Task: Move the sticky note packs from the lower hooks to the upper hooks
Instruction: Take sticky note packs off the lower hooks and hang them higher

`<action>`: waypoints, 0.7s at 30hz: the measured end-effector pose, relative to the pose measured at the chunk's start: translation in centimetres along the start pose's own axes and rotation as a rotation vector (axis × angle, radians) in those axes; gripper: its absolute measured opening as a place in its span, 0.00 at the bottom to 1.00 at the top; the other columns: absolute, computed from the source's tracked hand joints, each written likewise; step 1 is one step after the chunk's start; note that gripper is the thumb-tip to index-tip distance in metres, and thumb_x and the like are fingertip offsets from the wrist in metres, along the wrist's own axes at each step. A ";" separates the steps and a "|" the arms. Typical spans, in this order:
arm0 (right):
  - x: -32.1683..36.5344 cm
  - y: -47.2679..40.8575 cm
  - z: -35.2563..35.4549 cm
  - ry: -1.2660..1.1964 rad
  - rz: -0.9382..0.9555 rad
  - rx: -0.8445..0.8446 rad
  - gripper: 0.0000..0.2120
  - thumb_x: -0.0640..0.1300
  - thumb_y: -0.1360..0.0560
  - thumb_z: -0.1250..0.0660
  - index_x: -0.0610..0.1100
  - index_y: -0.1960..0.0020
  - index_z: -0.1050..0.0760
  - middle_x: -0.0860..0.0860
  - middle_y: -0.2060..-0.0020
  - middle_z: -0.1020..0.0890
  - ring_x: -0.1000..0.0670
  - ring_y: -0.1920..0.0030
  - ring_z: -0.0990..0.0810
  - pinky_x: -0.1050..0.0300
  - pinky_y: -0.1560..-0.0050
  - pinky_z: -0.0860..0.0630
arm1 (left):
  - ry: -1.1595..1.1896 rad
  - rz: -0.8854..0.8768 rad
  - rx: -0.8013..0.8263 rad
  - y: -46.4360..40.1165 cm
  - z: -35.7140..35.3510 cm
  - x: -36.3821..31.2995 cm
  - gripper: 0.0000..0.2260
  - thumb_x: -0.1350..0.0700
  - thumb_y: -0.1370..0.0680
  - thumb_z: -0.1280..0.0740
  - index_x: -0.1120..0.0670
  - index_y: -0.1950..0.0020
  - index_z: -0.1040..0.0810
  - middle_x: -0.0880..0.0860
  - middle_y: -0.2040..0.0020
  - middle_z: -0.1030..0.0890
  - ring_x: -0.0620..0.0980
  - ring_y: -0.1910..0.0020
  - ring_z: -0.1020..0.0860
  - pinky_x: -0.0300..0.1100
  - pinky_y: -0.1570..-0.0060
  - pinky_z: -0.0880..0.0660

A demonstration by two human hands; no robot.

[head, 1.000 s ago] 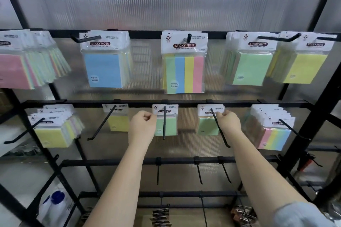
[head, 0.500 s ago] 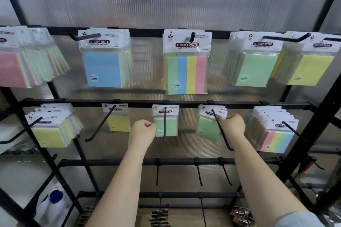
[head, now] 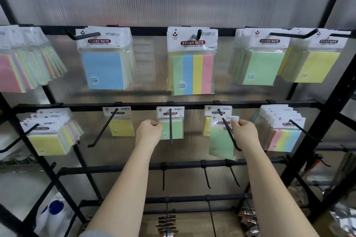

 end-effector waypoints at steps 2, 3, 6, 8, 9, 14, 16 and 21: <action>-0.1 0.7 0.5 0.020 0.007 -0.028 0.17 0.41 0.21 0.44 0.42 0.68 0.40 0.48 0.74 0.39 0.50 0.73 0.42 0.58 0.71 0.46 | -0.028 -0.004 0.008 -0.4 -0.2 -0.8 0.14 0.58 0.21 0.41 0.58 0.37 0.26 0.54 0.45 0.23 0.50 0.54 0.27 0.38 0.59 0.33; -0.2 1.1 0.7 0.035 0.012 -0.042 0.17 0.41 0.21 0.44 0.41 0.68 0.39 0.48 0.74 0.38 0.50 0.73 0.41 0.58 0.71 0.45 | -0.048 -0.004 0.021 -0.6 -0.4 -1.1 0.15 0.57 0.20 0.41 0.58 0.34 0.28 0.55 0.42 0.23 0.51 0.53 0.28 0.37 0.60 0.34; -0.4 2.1 1.4 0.068 0.023 -0.071 0.18 0.41 0.21 0.44 0.42 0.69 0.39 0.48 0.75 0.37 0.50 0.73 0.41 0.58 0.71 0.45 | -0.067 -0.037 0.073 -1.4 -1.4 -1.8 0.14 0.57 0.19 0.43 0.59 0.36 0.28 0.56 0.44 0.23 0.49 0.58 0.27 0.38 0.63 0.34; -0.6 2.6 1.7 0.077 0.018 -0.082 0.18 0.41 0.21 0.43 0.42 0.69 0.40 0.48 0.74 0.37 0.49 0.73 0.41 0.57 0.70 0.44 | -0.055 -0.065 0.080 -1.9 -2.0 -2.0 0.11 0.57 0.19 0.44 0.58 0.42 0.26 0.53 0.52 0.23 0.46 0.64 0.29 0.37 0.70 0.36; -0.6 2.9 1.9 0.084 0.013 -0.088 0.18 0.40 0.21 0.43 0.43 0.69 0.41 0.47 0.74 0.36 0.49 0.72 0.41 0.57 0.70 0.44 | -0.058 -0.066 0.070 -2.1 -2.2 -2.0 0.09 0.58 0.19 0.44 0.58 0.45 0.25 0.53 0.54 0.24 0.47 0.64 0.29 0.37 0.72 0.38; -0.2 4.3 2.6 0.165 0.018 -0.114 0.19 0.40 0.21 0.45 0.42 0.70 0.41 0.48 0.75 0.36 0.50 0.73 0.40 0.58 0.71 0.44 | -0.062 -0.054 0.006 -2.3 -2.5 -1.4 0.10 0.60 0.20 0.43 0.61 0.58 0.28 0.57 0.65 0.27 0.60 0.57 0.24 0.40 0.73 0.36; 0.0 4.8 2.9 0.218 0.028 -0.123 0.20 0.41 0.20 0.45 0.41 0.70 0.41 0.49 0.75 0.36 0.50 0.74 0.39 0.58 0.72 0.44 | -0.038 -0.037 -0.007 -2.1 -2.5 -1.3 0.10 0.60 0.21 0.42 0.65 0.54 0.25 0.63 0.59 0.22 0.62 0.53 0.22 0.44 0.67 0.30; 0.4 5.7 3.7 0.308 0.015 -0.126 0.20 0.44 0.19 0.47 0.41 0.69 0.37 0.48 0.74 0.32 0.49 0.73 0.35 0.58 0.72 0.41 | 0.087 0.022 -0.023 -1.6 -2.4 -0.8 0.07 0.57 0.22 0.37 0.61 0.49 0.26 0.58 0.52 0.20 0.58 0.54 0.22 0.42 0.63 0.30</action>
Point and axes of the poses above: each hand's wrist, its own y-axis away from the middle knuckle, its own z-axis out of the back of the hand, x = y × z, the point moved 7 cm from there along -y, towards the middle knuckle
